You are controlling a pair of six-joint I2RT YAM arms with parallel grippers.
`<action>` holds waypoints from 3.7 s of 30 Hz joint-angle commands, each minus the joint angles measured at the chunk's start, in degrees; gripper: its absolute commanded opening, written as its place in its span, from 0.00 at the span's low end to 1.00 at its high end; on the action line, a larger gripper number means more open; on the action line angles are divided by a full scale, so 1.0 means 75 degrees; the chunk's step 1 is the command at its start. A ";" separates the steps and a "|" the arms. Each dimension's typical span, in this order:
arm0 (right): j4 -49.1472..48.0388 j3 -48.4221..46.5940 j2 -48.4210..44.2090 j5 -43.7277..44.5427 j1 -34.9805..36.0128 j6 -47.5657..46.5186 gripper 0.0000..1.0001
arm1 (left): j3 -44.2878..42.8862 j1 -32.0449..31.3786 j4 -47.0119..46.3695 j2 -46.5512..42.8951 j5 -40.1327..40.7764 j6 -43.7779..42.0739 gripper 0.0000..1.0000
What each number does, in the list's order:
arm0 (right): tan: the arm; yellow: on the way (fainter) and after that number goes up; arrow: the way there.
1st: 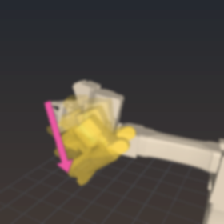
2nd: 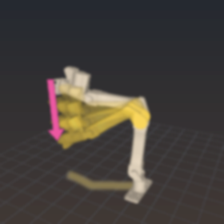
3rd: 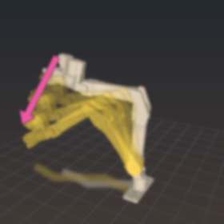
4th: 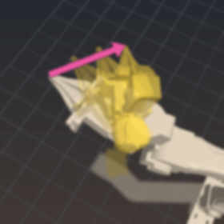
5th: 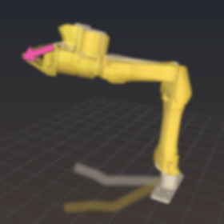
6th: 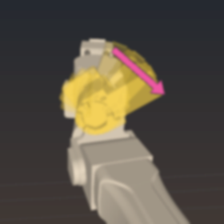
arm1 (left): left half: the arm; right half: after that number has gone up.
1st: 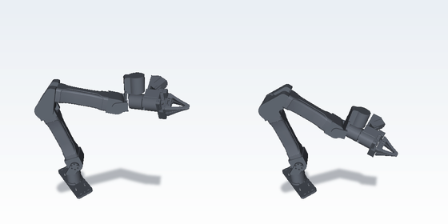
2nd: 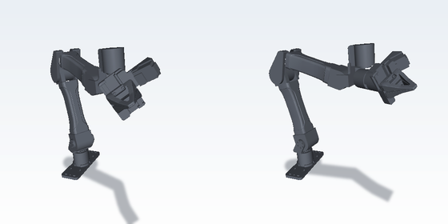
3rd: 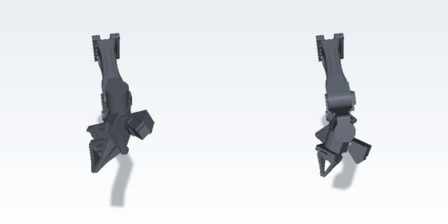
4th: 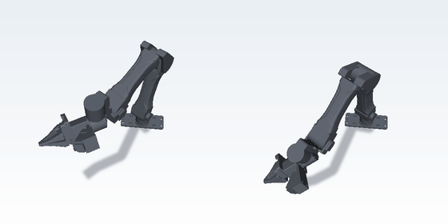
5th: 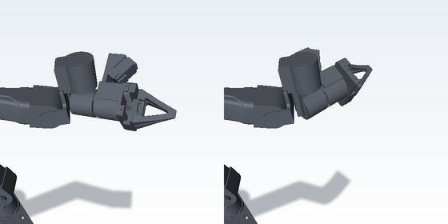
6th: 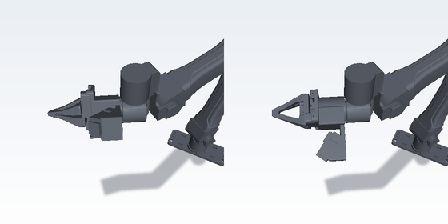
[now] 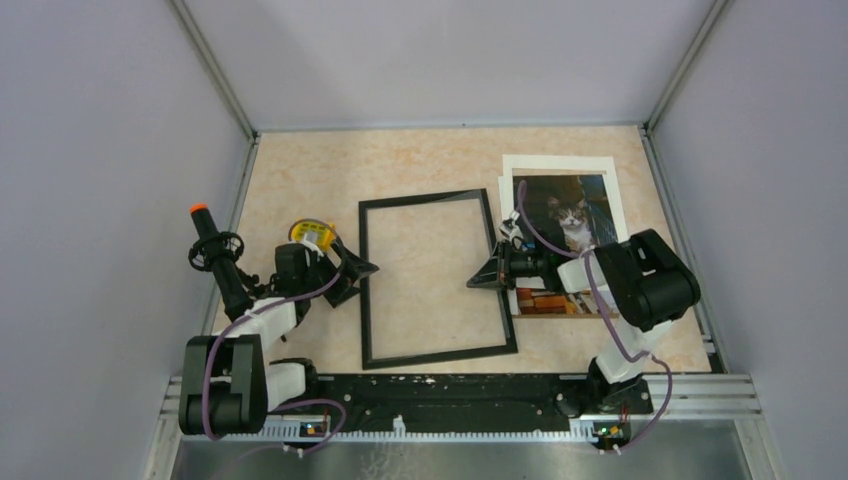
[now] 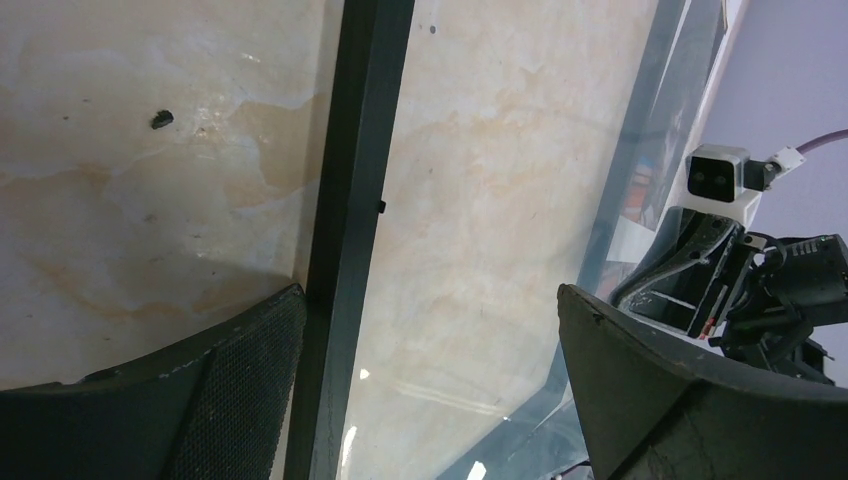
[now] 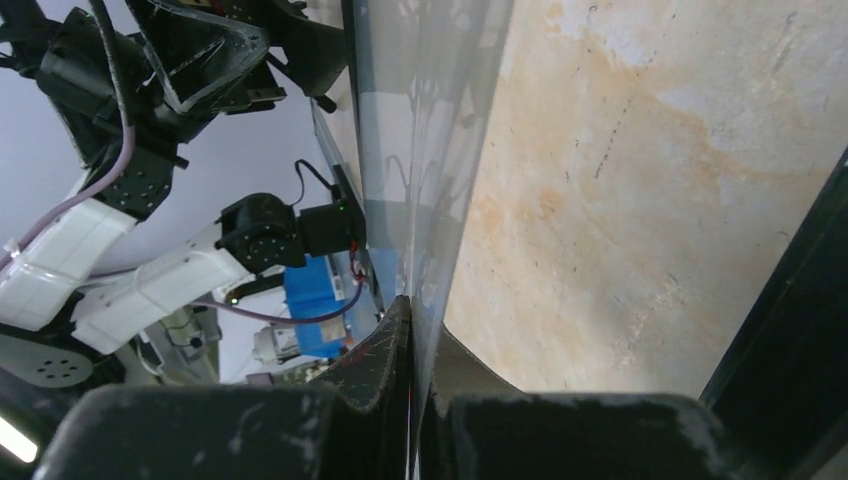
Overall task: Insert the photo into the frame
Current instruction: Place the photo frame item in the photo frame.
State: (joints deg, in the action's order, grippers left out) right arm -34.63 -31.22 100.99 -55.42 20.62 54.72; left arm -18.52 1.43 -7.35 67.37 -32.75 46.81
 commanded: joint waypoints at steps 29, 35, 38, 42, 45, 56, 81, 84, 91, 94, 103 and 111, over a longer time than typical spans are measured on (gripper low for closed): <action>-0.0468 -0.0119 -0.1777 -0.0192 0.0713 -0.1044 0.00 | 0.0151 0.0032 -0.0019 -0.0012 -0.0055 -0.0152 0.98; -0.1105 0.0094 -0.1899 -0.0359 0.0754 -0.0763 0.00 | 0.0141 0.0029 0.0025 -0.0036 -0.0030 -0.0164 0.99; -0.1220 0.0097 -0.2007 -0.0369 0.0754 -0.0642 0.00 | 0.0137 0.0025 0.0055 -0.0023 -0.0016 -0.0198 0.98; -0.1546 0.0060 -0.2153 -0.0403 0.0804 -0.0368 0.00 | 0.0126 0.0031 0.0067 -0.0040 -0.0025 -0.0214 0.98; -0.1527 -0.0027 -0.2257 -0.0415 0.0856 -0.0362 0.00 | 0.0138 0.0031 0.0078 -0.0059 -0.0036 -0.0217 0.98; 0.0226 -0.0203 -0.2530 -0.0018 0.0949 -0.1180 0.00 | 0.0054 0.0029 0.0249 -0.0210 -0.0052 -0.0274 0.98; 0.1714 -0.0681 -0.0878 0.1680 -0.0324 -0.1742 0.68 | -0.0718 0.0010 0.0933 0.0645 -0.0168 -0.1162 0.98; 0.1100 -0.0782 -0.0693 0.1612 -0.0330 -0.1576 0.55 | -0.0913 -0.0074 0.1501 0.0373 0.0070 -0.1413 0.98; 0.0363 -0.0491 -0.0768 0.1925 -0.0487 -0.1494 0.00 | -0.1562 -0.0800 0.3267 -0.0675 0.1236 -0.1842 0.98; -0.0986 -0.0105 -0.0692 0.1585 -0.0488 -0.1226 0.00 | -0.1695 -0.1049 0.3582 -0.1122 0.1516 -0.1722 0.98; -0.3686 0.0703 -0.0874 0.0955 -0.0488 -0.0509 0.00 | -0.1234 -0.1522 0.2285 -0.0756 0.0428 -0.0486 0.98; -0.4517 0.1069 -0.0920 0.0516 -0.0455 0.0023 0.00 | -0.1832 -0.1372 0.2484 -0.0746 0.1142 -0.0510 0.98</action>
State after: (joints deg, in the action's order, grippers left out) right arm -58.81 -23.88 96.01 -48.29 17.32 52.97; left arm -28.40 -9.80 13.04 61.30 -26.41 42.22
